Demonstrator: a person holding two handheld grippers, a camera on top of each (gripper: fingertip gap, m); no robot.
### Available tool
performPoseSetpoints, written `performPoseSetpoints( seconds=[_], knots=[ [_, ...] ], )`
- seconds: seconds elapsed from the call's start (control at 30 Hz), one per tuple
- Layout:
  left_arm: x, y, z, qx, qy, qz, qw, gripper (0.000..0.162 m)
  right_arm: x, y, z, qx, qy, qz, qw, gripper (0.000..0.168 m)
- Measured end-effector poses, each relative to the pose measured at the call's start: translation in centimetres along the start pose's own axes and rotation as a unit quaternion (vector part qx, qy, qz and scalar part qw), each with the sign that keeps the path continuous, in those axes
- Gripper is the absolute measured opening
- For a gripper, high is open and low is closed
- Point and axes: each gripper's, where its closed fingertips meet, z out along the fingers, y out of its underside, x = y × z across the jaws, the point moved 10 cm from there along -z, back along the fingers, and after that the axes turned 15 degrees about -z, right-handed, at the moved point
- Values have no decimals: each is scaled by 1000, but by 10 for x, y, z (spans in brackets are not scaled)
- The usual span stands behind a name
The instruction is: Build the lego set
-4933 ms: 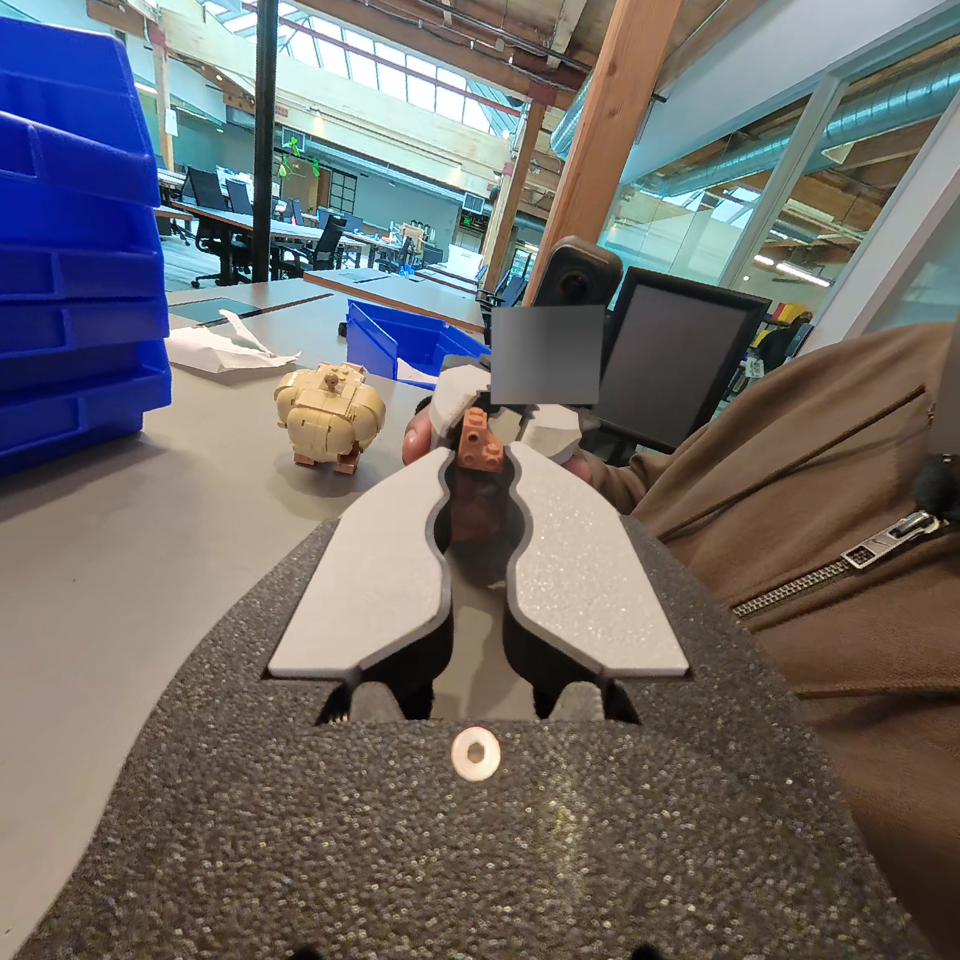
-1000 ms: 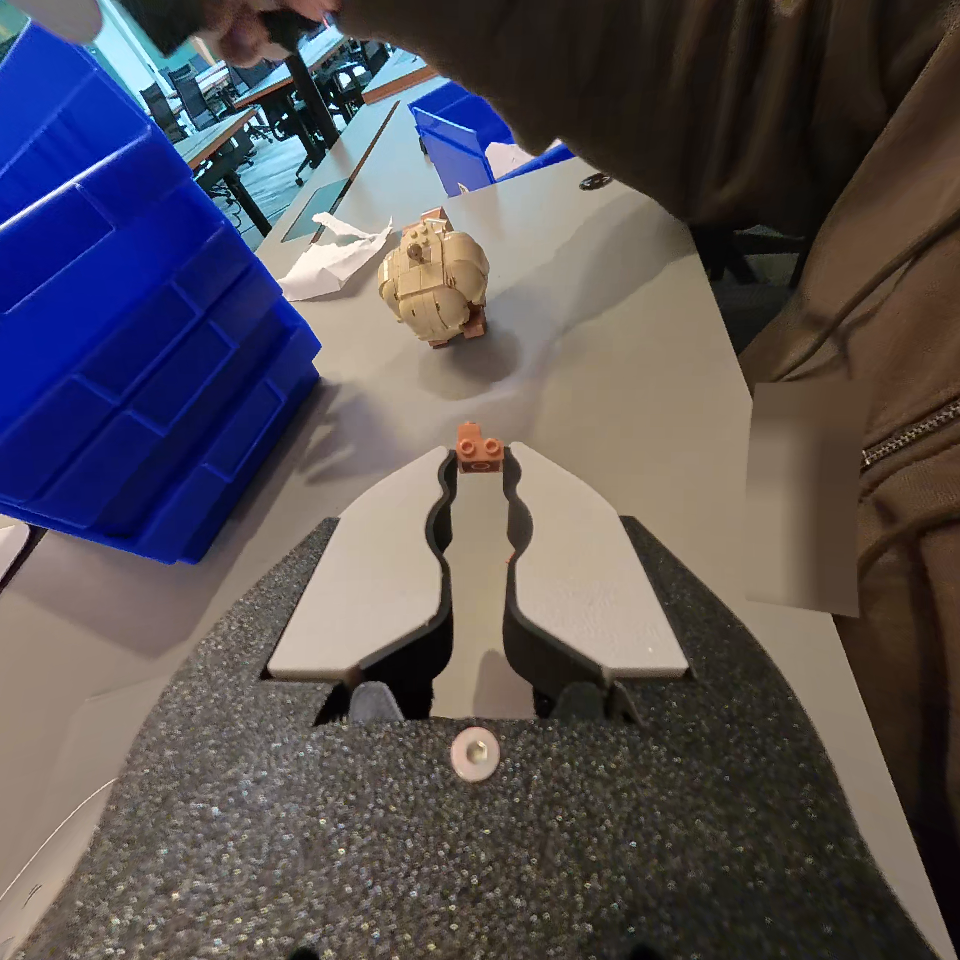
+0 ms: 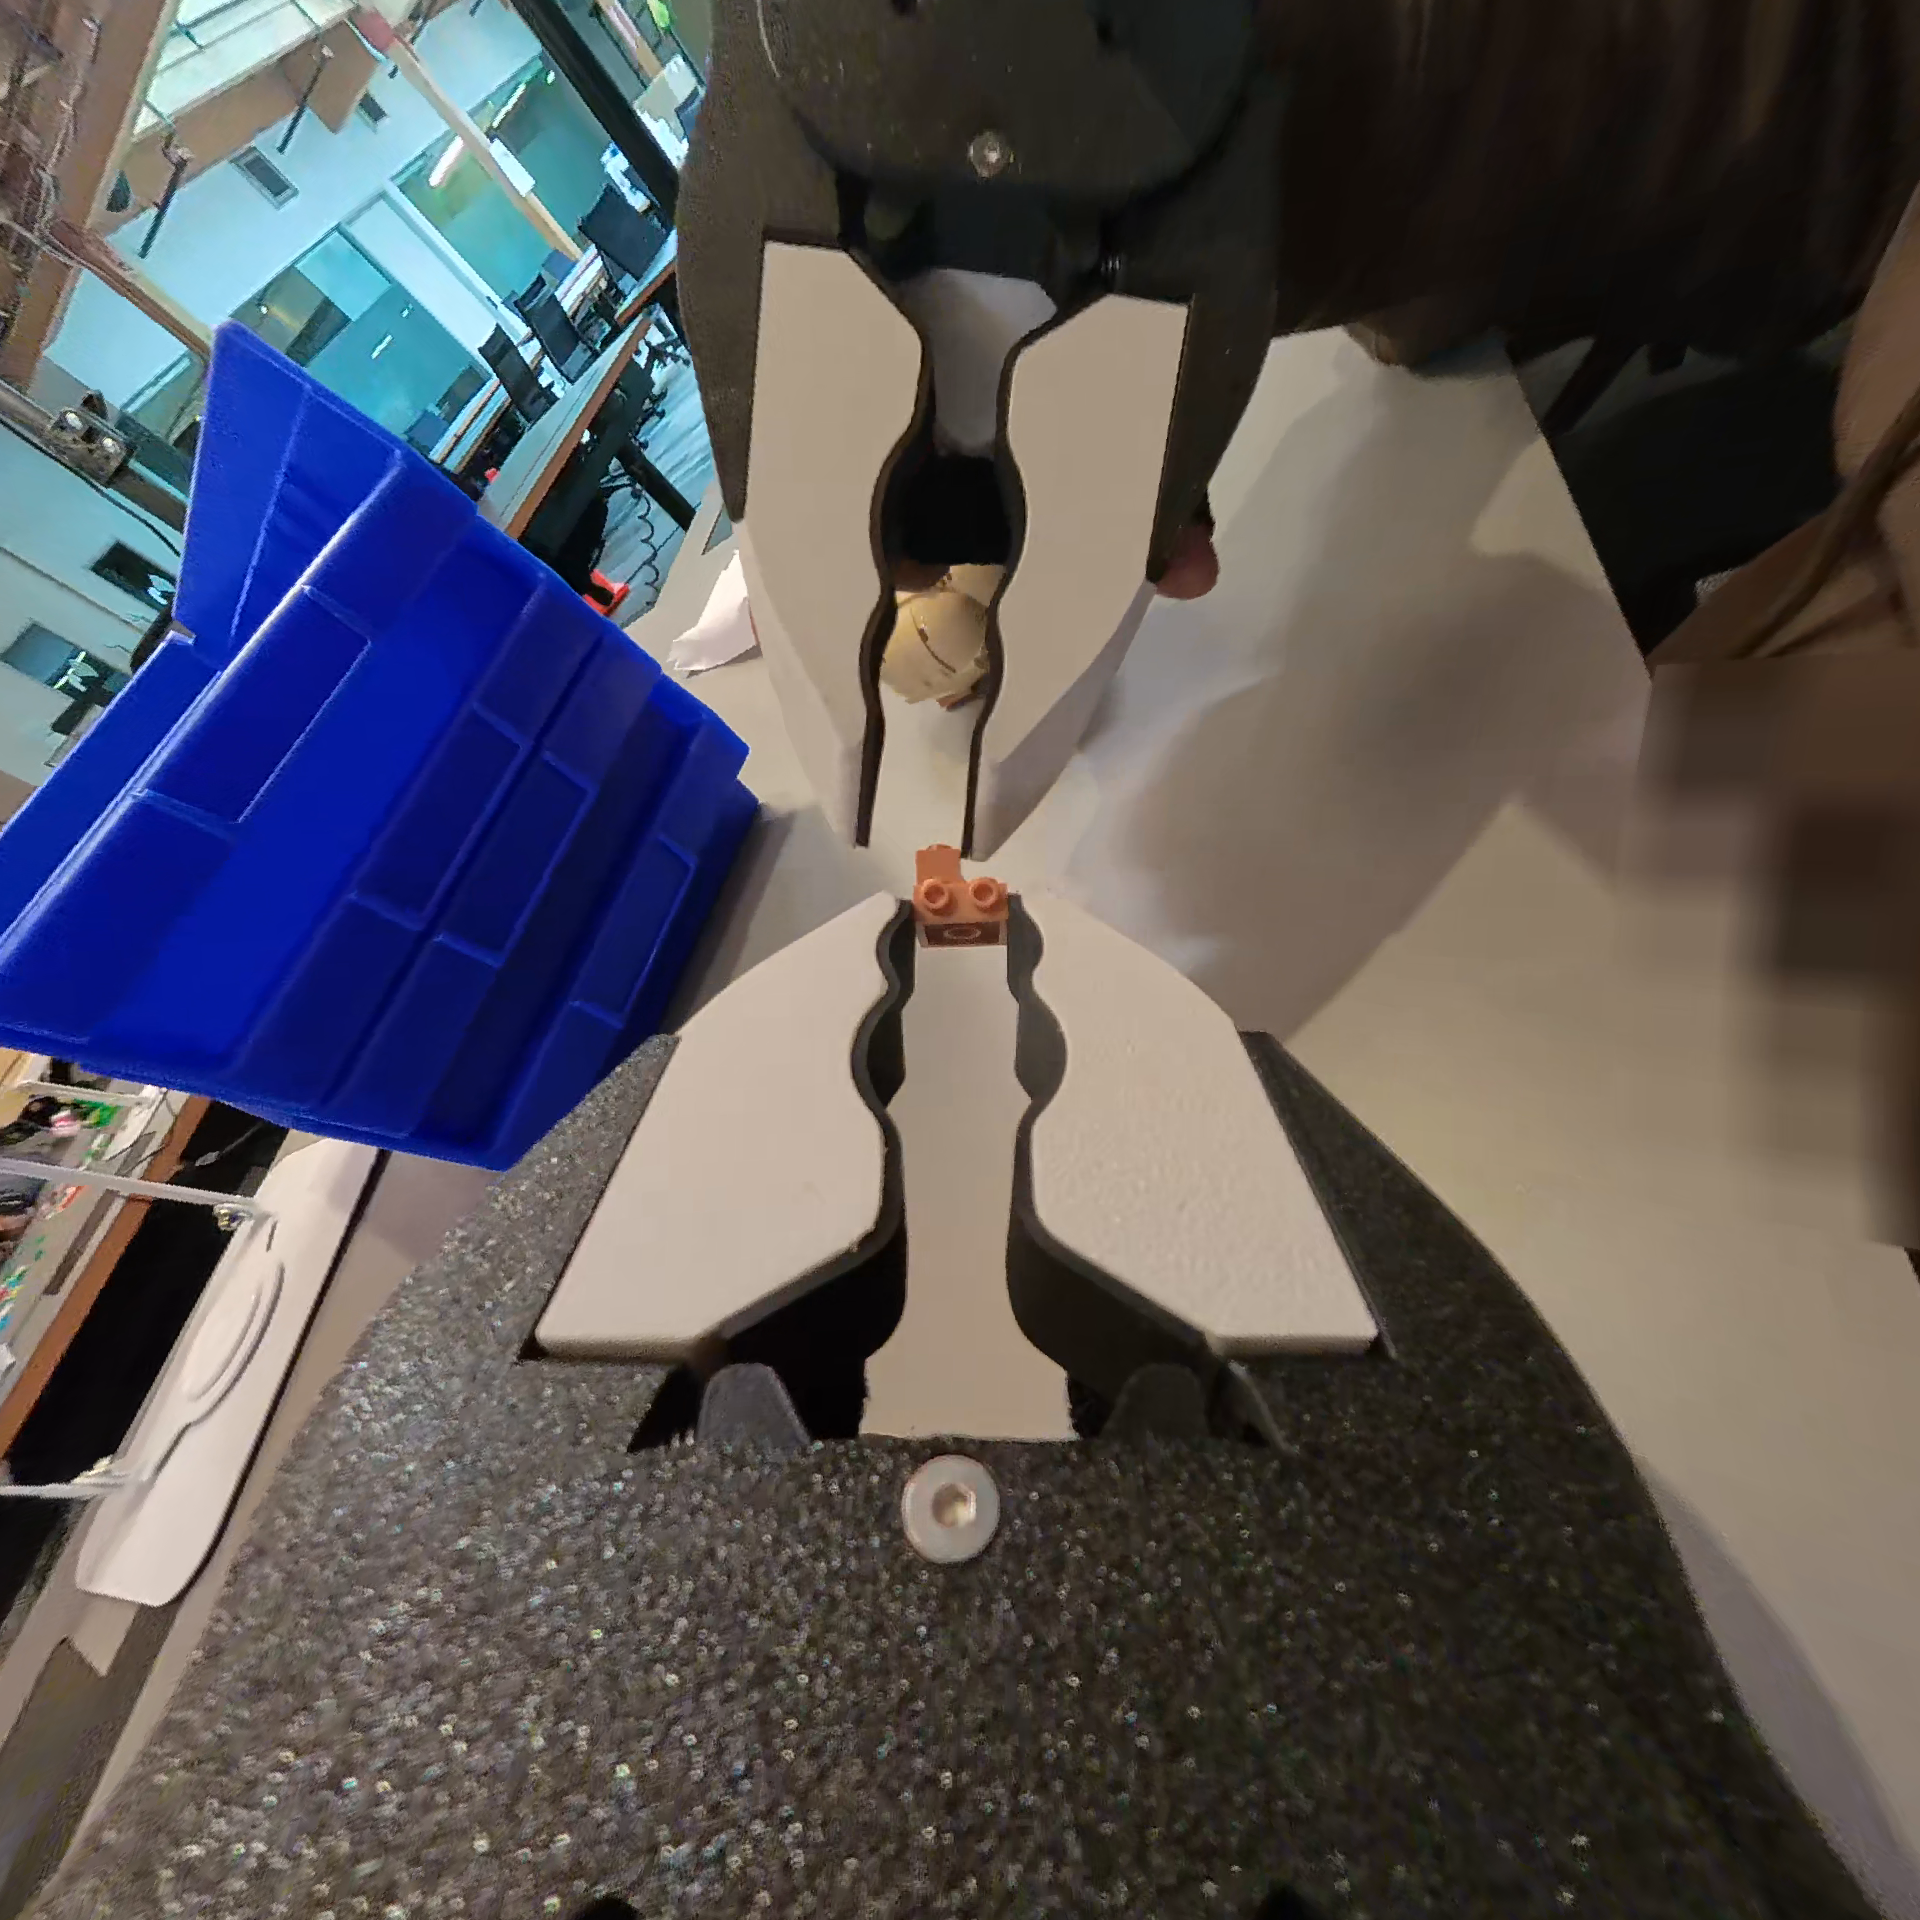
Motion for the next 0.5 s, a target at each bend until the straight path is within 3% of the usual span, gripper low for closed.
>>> performPoseSetpoints(
  seconds=[0.3,0.5],
  knots=[
    [2,0,2,-5,-4,14,1000,17,-5,-4,6,-3,-6,-12,1000,10],
    [6,-2,0,11,25,29,999,17,-3,1,-1,65,-48,17,997,8]
  ],
)
